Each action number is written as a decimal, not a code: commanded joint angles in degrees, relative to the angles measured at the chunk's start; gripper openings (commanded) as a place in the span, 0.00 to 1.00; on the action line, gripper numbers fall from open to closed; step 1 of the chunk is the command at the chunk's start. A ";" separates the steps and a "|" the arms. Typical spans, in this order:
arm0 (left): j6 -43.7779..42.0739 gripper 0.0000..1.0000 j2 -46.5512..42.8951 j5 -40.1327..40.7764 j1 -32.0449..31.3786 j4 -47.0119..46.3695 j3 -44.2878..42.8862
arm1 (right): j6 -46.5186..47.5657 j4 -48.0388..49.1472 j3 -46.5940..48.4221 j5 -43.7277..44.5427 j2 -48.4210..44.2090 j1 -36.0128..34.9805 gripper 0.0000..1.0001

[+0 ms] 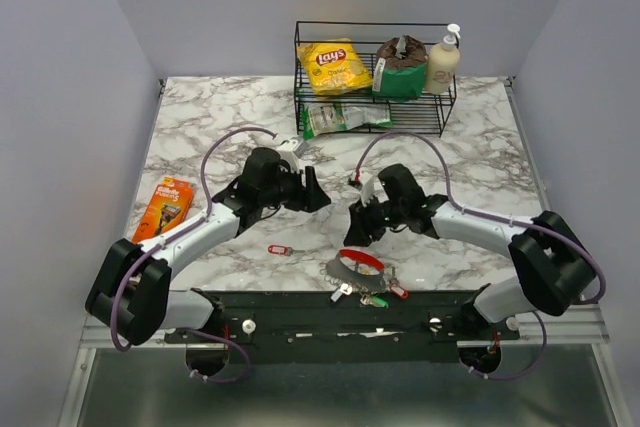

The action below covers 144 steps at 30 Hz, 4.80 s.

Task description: Put the keys on the keyring

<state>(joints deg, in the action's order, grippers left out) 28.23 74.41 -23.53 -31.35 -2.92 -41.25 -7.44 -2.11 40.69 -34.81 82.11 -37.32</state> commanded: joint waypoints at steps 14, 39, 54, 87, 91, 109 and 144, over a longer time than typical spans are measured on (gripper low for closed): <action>6.49 0.74 -5.94 2.00 9.91 -3.93 2.40 | 1.38 -12.92 9.49 22.50 12.11 -11.28 0.63; 7.37 0.74 -10.60 -2.05 11.93 -6.31 6.89 | -9.87 -19.34 9.25 35.34 9.05 -15.94 0.62; 4.91 0.24 -6.75 -8.11 6.51 -4.47 7.15 | -13.30 -18.81 4.75 33.75 0.25 -15.85 0.62; -5.64 0.00 23.14 6.91 -20.50 11.70 -7.60 | -19.19 -14.94 -2.81 33.68 -19.00 6.03 0.75; -6.52 0.00 24.99 12.44 -20.59 14.69 -9.81 | -18.93 -14.94 -2.81 33.31 -19.26 6.82 0.75; -11.00 0.00 33.87 15.71 -14.53 16.36 -22.19 | -18.66 -13.45 -4.74 30.33 -18.39 7.26 0.75; -6.88 0.63 15.70 4.27 -8.81 7.32 -16.76 | -14.44 -13.27 -3.86 24.08 -12.15 4.63 0.75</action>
<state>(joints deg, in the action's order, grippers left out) 17.56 96.44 -24.01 -40.71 7.99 -59.90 -22.24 -14.70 36.58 -11.73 68.20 -30.83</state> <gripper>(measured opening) 0.570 0.748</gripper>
